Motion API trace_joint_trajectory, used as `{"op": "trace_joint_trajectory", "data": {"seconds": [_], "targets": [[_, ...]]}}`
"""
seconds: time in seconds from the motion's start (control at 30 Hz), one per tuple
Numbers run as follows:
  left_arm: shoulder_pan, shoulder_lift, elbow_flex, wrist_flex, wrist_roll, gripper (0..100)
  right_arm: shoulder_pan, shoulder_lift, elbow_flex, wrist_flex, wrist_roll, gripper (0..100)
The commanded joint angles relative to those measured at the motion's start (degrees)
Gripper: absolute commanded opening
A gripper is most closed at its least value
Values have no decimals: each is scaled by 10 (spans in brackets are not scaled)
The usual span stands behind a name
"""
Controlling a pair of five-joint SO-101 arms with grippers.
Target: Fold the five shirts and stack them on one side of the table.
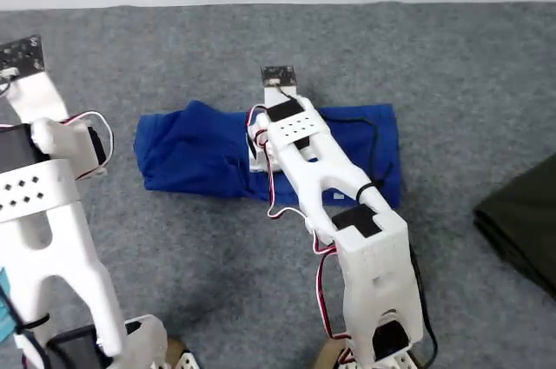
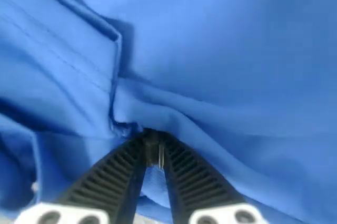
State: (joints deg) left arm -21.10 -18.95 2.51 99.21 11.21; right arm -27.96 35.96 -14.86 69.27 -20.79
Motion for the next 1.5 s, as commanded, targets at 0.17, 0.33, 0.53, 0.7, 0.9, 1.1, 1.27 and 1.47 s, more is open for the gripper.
{"op": "trace_joint_trajectory", "data": {"seconds": [0.17, 0.33, 0.53, 0.7, 0.9, 1.1, 1.27, 1.47], "targets": [[-5, -21, -4, -3, 4, 4, -22, -44, -28, 114, -6, 9], [-4, -21, -4, -2, 4, 4, -17, -110, -31, 108, -6, 9], [-4, -21, -4, -2, 4, 4, -18, -137, -31, 43, -6, 9], [-2, -21, -4, -1, 4, 4, -29, -134, -31, 19, -6, 9], [-2, -21, -4, -1, 4, 4, -45, -133, -31, -49, -5, 9], [-2, -21, -4, -1, 2, 4, -72, -117, -31, -140, 10, 9], [-19, -41, -7, 0, 1, 4, -109, -87, -31, -141, 71, 9], [-120, -115, -3, -4, 0, 4, -155, -116, -31, -62, 182, 9]]}}
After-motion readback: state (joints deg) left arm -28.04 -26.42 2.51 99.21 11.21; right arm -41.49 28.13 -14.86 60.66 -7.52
